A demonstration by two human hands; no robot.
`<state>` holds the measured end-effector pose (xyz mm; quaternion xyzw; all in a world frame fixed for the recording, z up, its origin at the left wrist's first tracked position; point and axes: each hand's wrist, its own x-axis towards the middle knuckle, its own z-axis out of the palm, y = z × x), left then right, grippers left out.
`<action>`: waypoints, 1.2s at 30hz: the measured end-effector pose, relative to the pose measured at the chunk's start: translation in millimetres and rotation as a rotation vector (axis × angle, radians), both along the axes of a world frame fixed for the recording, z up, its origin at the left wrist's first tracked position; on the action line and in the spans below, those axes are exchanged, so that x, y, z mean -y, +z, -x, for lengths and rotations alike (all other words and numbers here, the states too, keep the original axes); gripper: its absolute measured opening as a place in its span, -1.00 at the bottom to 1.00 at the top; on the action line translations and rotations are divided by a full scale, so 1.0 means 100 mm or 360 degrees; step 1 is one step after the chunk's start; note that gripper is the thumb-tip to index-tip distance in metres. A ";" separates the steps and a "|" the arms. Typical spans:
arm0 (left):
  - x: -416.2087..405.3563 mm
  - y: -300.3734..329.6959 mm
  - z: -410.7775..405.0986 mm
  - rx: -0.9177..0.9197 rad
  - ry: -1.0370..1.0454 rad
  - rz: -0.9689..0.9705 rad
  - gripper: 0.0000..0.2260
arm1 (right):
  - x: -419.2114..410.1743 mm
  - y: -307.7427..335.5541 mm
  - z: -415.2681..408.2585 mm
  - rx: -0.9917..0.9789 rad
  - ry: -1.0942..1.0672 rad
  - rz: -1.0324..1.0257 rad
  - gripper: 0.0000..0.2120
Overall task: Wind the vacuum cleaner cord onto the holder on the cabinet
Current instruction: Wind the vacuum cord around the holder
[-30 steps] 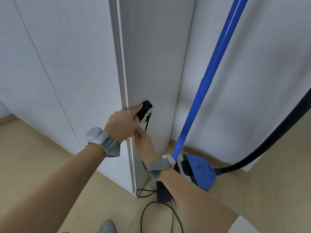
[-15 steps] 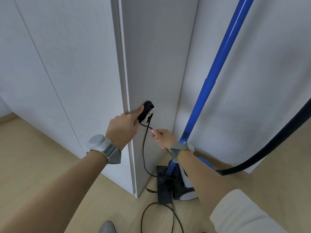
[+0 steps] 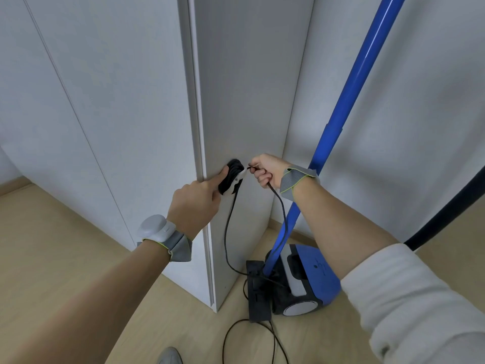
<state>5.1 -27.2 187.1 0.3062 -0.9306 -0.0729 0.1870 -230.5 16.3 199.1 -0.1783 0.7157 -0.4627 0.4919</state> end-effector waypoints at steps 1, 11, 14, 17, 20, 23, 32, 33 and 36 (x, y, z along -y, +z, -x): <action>-0.01 0.00 0.00 0.0000 -0.0003 -0.0003 -0.45 | 0.02 0.04 -0.01 -0.0018 -0.0016 -0.0017 -0.72; -0.02 0.06 -0.02 0.0007 -0.0015 -0.0035 -0.45 | 0.01 0.47 -0.23 -0.0143 -0.0065 0.0004 -0.71; -0.04 0.08 -0.02 0.0004 -0.0005 -0.0032 -0.45 | -0.03 0.54 -0.39 -0.0133 -0.0155 0.0200 -0.69; -0.06 0.11 -0.04 0.0025 0.0018 -0.0028 -0.45 | -0.07 0.54 -0.64 -0.0148 -0.0253 0.0379 -0.70; -0.07 0.14 -0.06 0.0059 -0.0005 -0.0014 -0.47 | -0.13 0.40 -0.93 -0.0215 -0.0261 0.0473 -0.71; -0.06 0.19 -0.08 0.0094 -0.0007 0.0045 -0.50 | -0.19 0.26 -1.15 -0.0276 -0.0294 0.0585 -0.74; 0.03 0.31 -0.27 -0.0153 -0.0028 0.0198 -0.69 | -0.26 -0.13 -1.53 -0.1009 -0.0323 0.0555 -0.73; 0.03 0.33 -0.28 -0.0158 -0.0043 0.0190 -0.69 | -0.27 -0.17 -1.58 -0.1085 -0.0310 0.0535 -0.74; 0.02 0.37 -0.25 -0.0083 -0.0058 0.0107 -0.64 | -0.26 -0.21 -1.70 -0.1237 -0.0349 0.0524 -0.76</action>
